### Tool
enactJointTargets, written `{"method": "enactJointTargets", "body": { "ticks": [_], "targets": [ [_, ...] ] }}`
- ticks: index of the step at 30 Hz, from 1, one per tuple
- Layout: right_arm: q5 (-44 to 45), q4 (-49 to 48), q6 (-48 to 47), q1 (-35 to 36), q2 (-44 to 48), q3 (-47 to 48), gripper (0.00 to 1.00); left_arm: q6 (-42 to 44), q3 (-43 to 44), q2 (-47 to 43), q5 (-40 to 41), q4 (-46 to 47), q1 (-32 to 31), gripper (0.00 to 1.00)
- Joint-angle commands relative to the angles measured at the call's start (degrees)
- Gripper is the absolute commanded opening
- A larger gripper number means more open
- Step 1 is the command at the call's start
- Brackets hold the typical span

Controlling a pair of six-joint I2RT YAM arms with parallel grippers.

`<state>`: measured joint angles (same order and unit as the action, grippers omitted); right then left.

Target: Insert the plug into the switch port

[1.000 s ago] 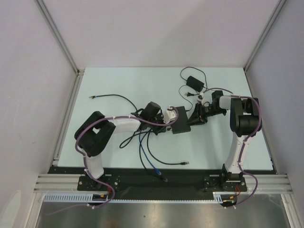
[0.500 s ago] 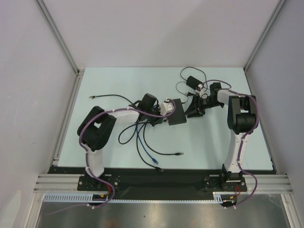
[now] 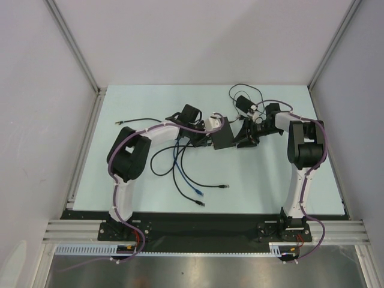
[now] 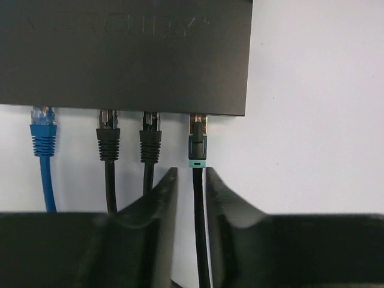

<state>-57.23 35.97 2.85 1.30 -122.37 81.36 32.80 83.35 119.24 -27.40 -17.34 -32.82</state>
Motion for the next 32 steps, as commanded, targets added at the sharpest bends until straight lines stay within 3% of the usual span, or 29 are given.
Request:
{"method": "enactJointTargets", "body": {
  "ticks": [1, 5, 8, 9, 11, 14, 17, 20, 25, 32],
  "targets": [
    [0.02, 2.26, -1.88, -0.86, 1.51, 3.01, 0.57, 3.76, 3.13, -1.11, -2.83, -2.16, 0.03, 0.31],
    [-0.43, 9.71, -8.10, -3.76, 2.92, 6.68, 0.66, 6.49, 5.15, -4.00, -3.19, -7.43, 0.21, 0.47],
    [0.45, 21.74, -17.69, -5.51, 4.85, 10.03, 0.73, 3.26, 5.68, -8.04, -5.73, -9.55, 1.26, 0.63],
    [0.63, 23.43, -21.45, -5.95, 6.07, 12.39, 0.77, 1.76, 5.59, -11.45, -6.87, -9.64, 1.61, 0.84],
    [1.85, 26.59, -23.93, -7.09, 7.57, 14.52, 0.88, -4.01, 6.47, -14.72, -6.53, -8.94, 2.67, 1.00],
    [3.09, 26.27, -25.09, -8.15, 10.56, 18.21, 1.00, -12.98, 12.60, -17.37, -3.28, -13.03, 4.60, 1.00],
    [4.66, 22.94, -22.46, -8.59, 12.76, 21.11, 1.00, -19.76, 22.62, -15.27, -0.03, -20.07, 7.23, 1.00],
    [5.11, 19.60, -20.26, -8.51, 14.69, 22.52, 1.00, -26.08, 26.69, -14.38, -3.69, -25.89, 11.97, 1.00],
    [6.17, 17.82, -20.69, -5.71, 16.81, 21.21, 1.00, -30.69, 17.85, -19.21, -3.11, -23.09, 19.18, 1.00],
    [8.89, 17.74, -22.63, 0.61, 19.97, 15.06, 1.00, -29.19, 4.46, -29.58, 1.82, -18.69, 21.30, 1.00]
  ]
}}
